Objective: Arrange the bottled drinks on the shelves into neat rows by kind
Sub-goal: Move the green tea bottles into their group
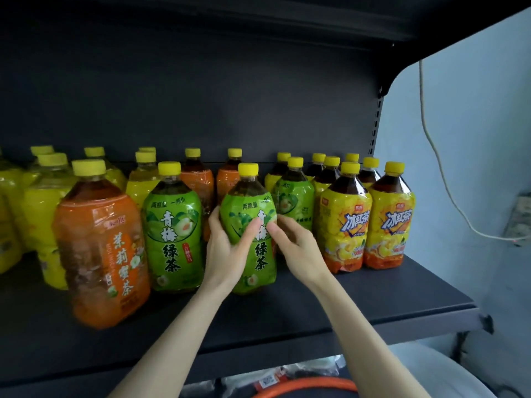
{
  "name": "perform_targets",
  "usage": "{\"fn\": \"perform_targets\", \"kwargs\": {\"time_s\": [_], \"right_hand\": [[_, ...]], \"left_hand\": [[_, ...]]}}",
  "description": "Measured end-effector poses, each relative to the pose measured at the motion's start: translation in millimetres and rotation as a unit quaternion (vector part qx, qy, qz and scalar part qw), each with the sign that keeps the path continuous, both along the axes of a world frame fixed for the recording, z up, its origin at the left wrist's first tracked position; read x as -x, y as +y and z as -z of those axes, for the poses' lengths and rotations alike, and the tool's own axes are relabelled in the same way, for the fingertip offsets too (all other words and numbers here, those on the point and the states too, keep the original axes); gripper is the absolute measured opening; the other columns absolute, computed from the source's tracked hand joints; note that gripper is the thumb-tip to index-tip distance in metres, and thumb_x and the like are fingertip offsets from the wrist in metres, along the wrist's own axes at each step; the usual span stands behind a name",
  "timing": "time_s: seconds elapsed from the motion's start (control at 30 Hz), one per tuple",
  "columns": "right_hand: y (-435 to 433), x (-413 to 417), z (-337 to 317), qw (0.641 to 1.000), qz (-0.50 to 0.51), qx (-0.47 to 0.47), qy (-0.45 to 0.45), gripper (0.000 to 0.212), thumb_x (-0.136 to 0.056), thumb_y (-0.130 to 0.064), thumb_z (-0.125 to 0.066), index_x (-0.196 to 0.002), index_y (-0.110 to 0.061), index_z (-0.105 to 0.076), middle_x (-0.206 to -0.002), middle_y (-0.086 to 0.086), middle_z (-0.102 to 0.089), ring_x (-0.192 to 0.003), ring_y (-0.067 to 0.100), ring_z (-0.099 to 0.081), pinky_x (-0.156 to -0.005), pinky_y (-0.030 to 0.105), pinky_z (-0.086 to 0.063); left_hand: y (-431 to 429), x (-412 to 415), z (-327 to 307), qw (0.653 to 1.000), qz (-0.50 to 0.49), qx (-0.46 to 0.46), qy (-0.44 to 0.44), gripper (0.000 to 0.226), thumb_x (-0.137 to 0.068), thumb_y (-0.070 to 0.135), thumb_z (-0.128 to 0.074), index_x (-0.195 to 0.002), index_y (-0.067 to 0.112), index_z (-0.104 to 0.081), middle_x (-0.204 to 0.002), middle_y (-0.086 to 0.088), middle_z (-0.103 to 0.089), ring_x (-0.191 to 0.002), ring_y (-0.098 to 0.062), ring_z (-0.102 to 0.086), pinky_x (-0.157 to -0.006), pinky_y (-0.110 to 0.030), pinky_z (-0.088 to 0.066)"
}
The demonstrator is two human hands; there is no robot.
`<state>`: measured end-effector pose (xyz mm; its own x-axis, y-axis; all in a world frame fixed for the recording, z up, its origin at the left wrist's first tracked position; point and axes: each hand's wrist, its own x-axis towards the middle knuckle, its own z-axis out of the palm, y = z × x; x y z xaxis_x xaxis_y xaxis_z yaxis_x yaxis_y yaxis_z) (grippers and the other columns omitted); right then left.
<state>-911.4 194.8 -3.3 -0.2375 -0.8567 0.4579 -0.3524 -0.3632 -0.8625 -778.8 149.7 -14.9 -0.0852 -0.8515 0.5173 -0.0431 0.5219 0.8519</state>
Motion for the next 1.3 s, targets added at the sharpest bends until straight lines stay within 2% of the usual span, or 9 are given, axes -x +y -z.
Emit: {"fn": "perform_targets", "kwargs": {"time_s": [0.1,0.23,0.4,0.57,0.7,0.87,0.97,1.13,1.3], "right_hand": [[-2.9,5.7,-20.8,0.993,0.099,0.07,0.015,0.042,-0.095,-0.023,-0.057,-0.135,-0.012,-0.049,-0.133,0.001,-0.057,-0.119,0.007,-0.051,-0.093,0.009,-0.04],[-24.0,10.7,-44.3,0.98,0.158,0.089,0.077,0.054,-0.095,-0.023,-0.057,-0.143,-0.012,-0.036,-0.146,0.005,-0.044,-0.137,0.019,-0.037,-0.113,0.037,-0.033],[-59.1,13.3,-63.8,0.976,0.179,0.01,0.123,0.077,-0.095,-0.025,-0.057,-0.151,-0.003,-0.01,-0.16,0.013,-0.012,-0.148,0.03,0.001,-0.12,0.039,-0.007],[-70.8,15.8,-65.8,0.941,0.26,-0.041,0.213,0.084,-0.093,-0.032,-0.059,-0.15,0.001,-0.006,-0.153,0.021,-0.019,-0.139,0.041,-0.016,-0.114,0.043,-0.014],[-73.5,8.6,-60.6,0.912,0.295,0.013,0.286,0.07,-0.091,-0.036,-0.06,-0.143,-0.001,-0.028,-0.138,0.02,-0.03,-0.125,0.037,-0.029,-0.105,0.037,-0.022],[-68.8,-1.2,-50.9,0.94,0.235,-0.017,0.247,0.062,-0.097,-0.04,-0.049,-0.147,-0.016,-0.024,-0.146,0.02,-0.032,-0.127,0.043,-0.036,-0.101,0.048,-0.035],[-50.7,1.3,-49.0,0.953,0.223,0.008,0.204,0.064,-0.096,-0.042,-0.05,-0.149,-0.019,-0.024,-0.145,0.016,-0.037,-0.127,0.038,-0.042,-0.1,0.045,-0.037],[-7.8,11.8,-47.6,0.985,0.145,0.027,0.094,0.065,-0.093,-0.043,-0.055,-0.149,-0.022,-0.03,-0.151,0.005,-0.037,-0.139,0.021,-0.034,-0.112,0.039,-0.032],[29.2,16.9,-36.4,0.984,0.152,0.091,0.01,0.064,-0.083,-0.048,-0.066,-0.139,-0.029,-0.04,-0.138,-0.006,-0.051,-0.124,0.006,-0.046,-0.103,0.031,-0.039]], "left_hand": [[-9.3,-1.7,-0.3,0.998,-0.054,0.024,-0.016,0.096,-0.072,0.07,-0.06,-0.146,0.021,-0.023,-0.138,-0.001,-0.049,-0.126,-0.02,-0.049,-0.105,-0.043,-0.042],[-19.8,-3.7,-0.7,0.995,-0.093,0.034,-0.017,0.094,-0.079,0.054,-0.06,-0.15,0.015,-0.013,-0.147,-0.005,-0.038,-0.135,-0.021,-0.037,-0.112,-0.042,-0.033],[-29.9,-1.8,0.7,0.995,-0.088,0.048,-0.011,0.094,-0.08,0.052,-0.057,-0.151,0.013,-0.009,-0.15,-0.004,-0.033,-0.138,-0.018,-0.031,-0.115,-0.037,-0.026],[-35.2,-1.8,6.7,0.995,-0.087,0.056,-0.002,0.092,-0.082,0.055,-0.057,-0.151,0.019,-0.008,-0.153,-0.001,-0.027,-0.14,-0.015,-0.025,-0.117,-0.039,-0.023],[-34.1,1.1,10.1,0.993,-0.107,0.056,-0.004,0.091,-0.081,0.06,-0.049,-0.151,0.02,-0.007,-0.154,-0.001,-0.025,-0.141,-0.015,-0.024,-0.117,-0.038,-0.022],[-33.6,0.7,10.3,0.994,-0.099,0.05,-0.006,0.09,-0.082,0.058,-0.047,-0.151,0.019,-0.006,-0.155,-0.003,-0.023,-0.142,-0.015,-0.023,-0.117,-0.035,-0.021],[-32.0,-1.5,9.3,0.996,-0.079,0.047,-0.005,0.09,-0.082,0.061,-0.046,-0.151,0.019,-0.007,-0.155,-0.001,-0.024,-0.141,-0.013,-0.024,-0.115,-0.029,-0.021],[-27.2,-4.8,8.2,0.999,-0.044,0.03,-0.011,0.093,-0.076,0.072,-0.041,-0.15,0.024,-0.01,-0.151,0.001,-0.031,-0.138,-0.013,-0.032,-0.115,-0.04,-0.028],[-7.9,-9.9,7.2,1.0,-0.007,0.025,-0.001,0.087,-0.076,0.07,-0.045,-0.147,0.028,-0.018,-0.139,0.005,-0.045,-0.127,-0.012,-0.045,-0.109,-0.04,-0.037]]}}
